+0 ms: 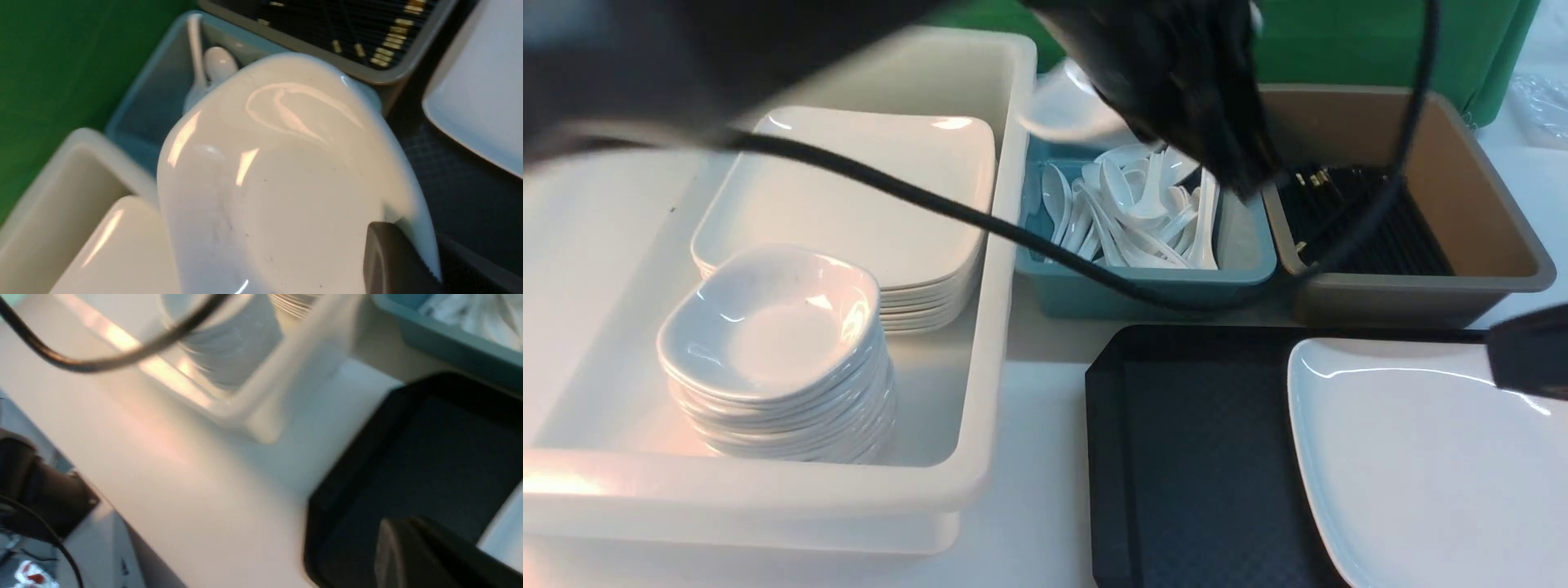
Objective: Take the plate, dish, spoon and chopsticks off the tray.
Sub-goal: Use the left arm to put the small plate into the large storage box on the left
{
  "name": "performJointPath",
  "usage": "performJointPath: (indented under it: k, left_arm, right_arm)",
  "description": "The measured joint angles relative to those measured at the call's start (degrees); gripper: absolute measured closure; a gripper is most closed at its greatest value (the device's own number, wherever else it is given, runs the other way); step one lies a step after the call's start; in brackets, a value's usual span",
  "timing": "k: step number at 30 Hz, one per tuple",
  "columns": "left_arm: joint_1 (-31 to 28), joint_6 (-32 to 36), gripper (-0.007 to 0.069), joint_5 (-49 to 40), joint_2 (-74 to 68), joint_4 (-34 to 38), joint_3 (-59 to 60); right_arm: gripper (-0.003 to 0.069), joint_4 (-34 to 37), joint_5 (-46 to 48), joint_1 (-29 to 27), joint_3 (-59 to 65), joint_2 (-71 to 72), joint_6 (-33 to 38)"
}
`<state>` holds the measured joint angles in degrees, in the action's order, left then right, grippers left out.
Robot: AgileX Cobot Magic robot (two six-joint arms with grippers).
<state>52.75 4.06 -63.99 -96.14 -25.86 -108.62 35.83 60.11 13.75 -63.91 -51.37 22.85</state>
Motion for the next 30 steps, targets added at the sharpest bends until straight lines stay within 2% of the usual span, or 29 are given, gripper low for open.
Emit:
performJointPath:
  k: [3, 6, 11, 15, 17, 21, 30]
  left_arm:
    - [-2.45, -1.82, 0.0600, -4.28, 3.30, -1.44, 0.06]
    - [-8.73, -4.06, 0.0600, -5.45, 7.16, 2.31, 2.71]
    - [-21.69, -6.06, 0.0600, -6.01, 11.95, 12.16, 13.43]
    - [-26.96, -7.26, 0.0600, -4.37, 13.18, 14.71, 23.12]
    - [-27.68, -7.28, 0.0600, -2.02, 13.25, 15.82, 27.98]
    - [-27.63, -7.29, 0.0599, 2.58, 13.38, 17.36, 33.49]
    - [-27.63, -2.44, 0.0584, 6.63, 13.90, 20.00, 35.85]
  right_arm:
    - [0.0624, 4.78, -0.30, 0.09, -0.14, -1.87, 2.91]
    - [0.0624, 6.70, -1.25, 1.72, -0.36, -5.00, 5.27]
    - [0.0631, 6.74, -4.77, 9.37, -0.35, -11.03, 6.63]
    - [0.0632, 4.97, -9.62, 16.09, -0.96, -16.04, 6.75]
    - [0.0632, 4.02, -11.42, 18.74, -2.23, -19.24, 6.75]
    - [0.0632, 3.51, -12.44, 20.45, -5.65, -23.75, 6.75]
    - [0.0632, 2.92, -14.50, 20.72, -10.22, -26.08, 6.69]
